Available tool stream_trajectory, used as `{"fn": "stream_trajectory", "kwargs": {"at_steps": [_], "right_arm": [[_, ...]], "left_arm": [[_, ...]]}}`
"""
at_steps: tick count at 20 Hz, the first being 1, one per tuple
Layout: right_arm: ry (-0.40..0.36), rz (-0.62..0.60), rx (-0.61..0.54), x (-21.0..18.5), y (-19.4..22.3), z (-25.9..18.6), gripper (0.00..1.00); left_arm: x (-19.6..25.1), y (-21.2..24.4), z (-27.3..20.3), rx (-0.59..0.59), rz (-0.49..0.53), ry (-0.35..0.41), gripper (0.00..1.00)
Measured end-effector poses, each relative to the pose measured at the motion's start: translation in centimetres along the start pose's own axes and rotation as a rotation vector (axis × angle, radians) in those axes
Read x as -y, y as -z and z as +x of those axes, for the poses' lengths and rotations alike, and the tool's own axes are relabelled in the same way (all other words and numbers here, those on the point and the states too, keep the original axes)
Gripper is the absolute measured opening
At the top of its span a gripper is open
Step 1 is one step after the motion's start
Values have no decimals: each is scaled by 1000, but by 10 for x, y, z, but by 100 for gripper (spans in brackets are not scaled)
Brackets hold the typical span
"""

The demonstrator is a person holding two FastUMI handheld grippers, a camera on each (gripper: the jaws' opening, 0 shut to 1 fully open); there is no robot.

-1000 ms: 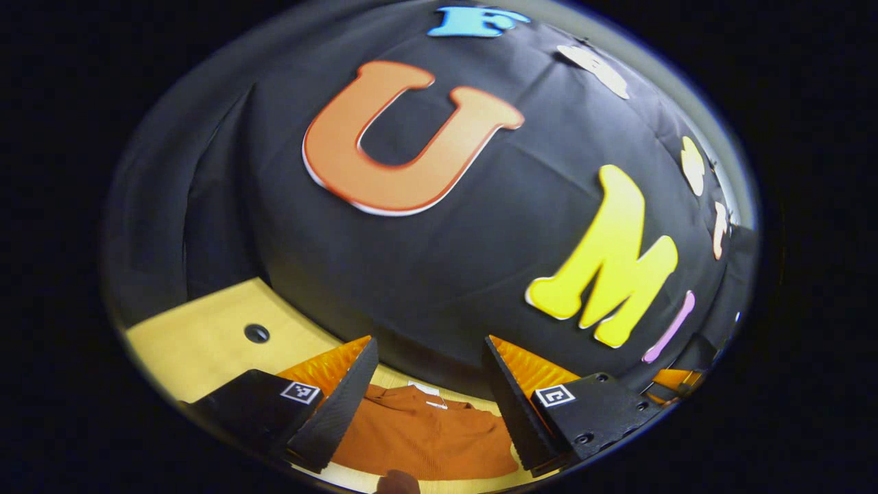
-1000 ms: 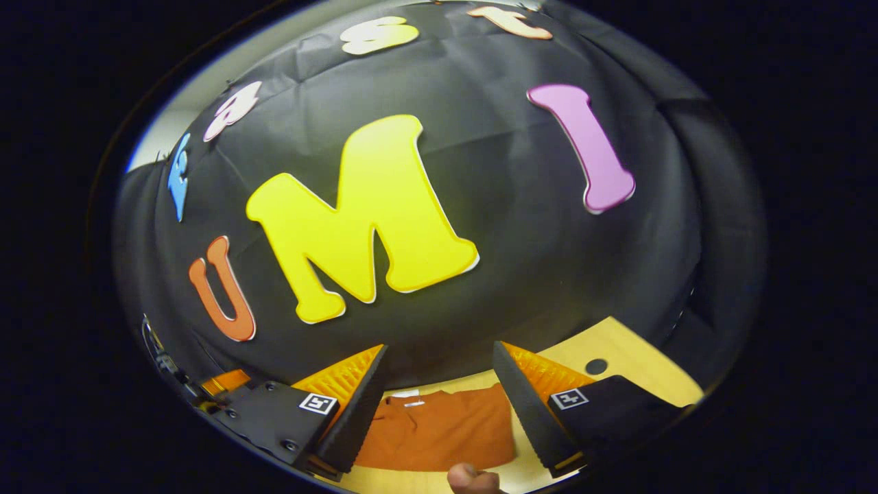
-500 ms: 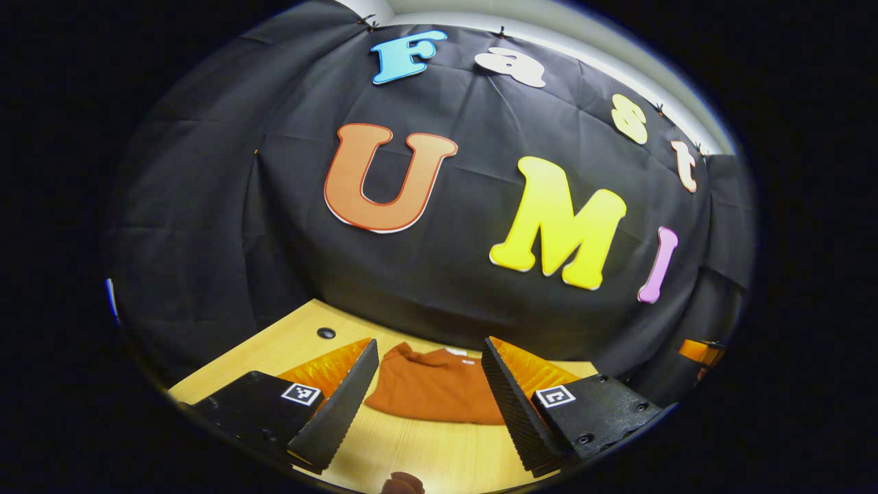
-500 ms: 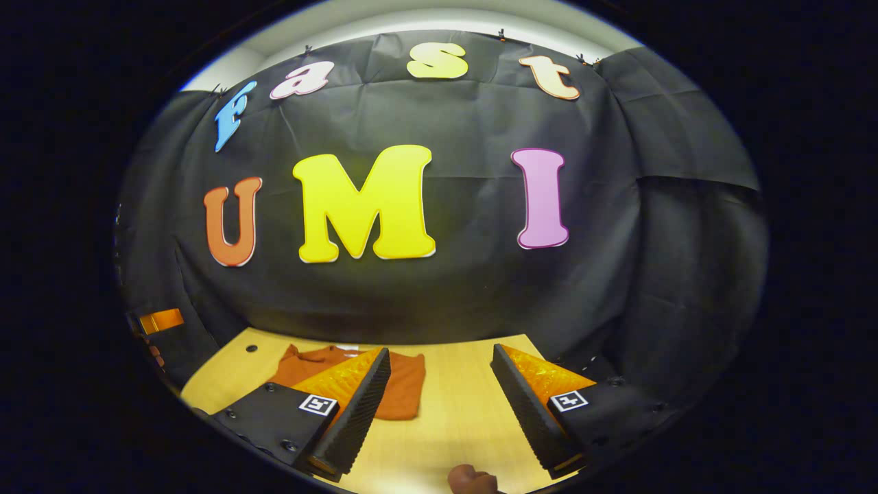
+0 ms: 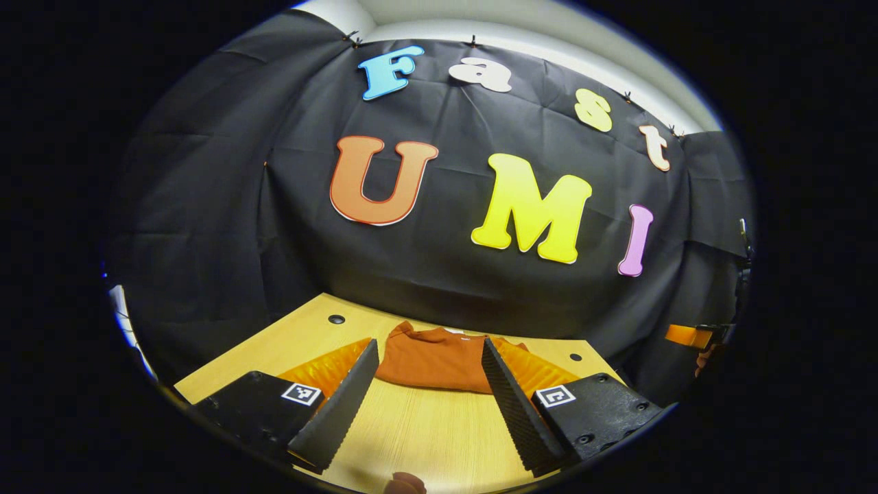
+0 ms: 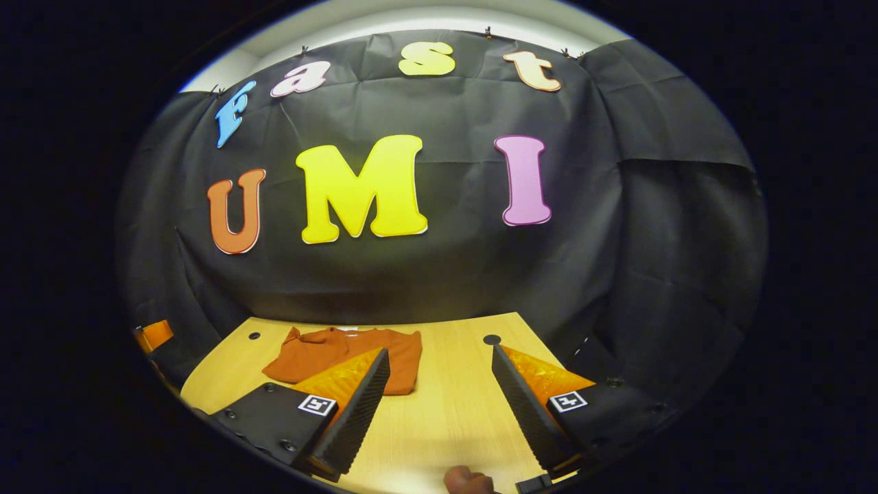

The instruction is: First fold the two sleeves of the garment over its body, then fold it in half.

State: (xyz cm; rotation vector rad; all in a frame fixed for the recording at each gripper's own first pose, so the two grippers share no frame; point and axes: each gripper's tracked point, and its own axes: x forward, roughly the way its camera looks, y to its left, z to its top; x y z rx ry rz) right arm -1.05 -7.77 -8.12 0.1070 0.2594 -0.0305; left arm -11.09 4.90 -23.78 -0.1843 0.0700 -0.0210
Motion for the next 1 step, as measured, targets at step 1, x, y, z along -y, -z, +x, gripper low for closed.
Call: {"fn": "stream_trajectory", "kwargs": {"at_steps": [1], "right_arm": [[-20, -10, -11, -9, 3, 0, 96]], "left_arm": [[2, 0, 1, 6, 4, 2, 98]]}}
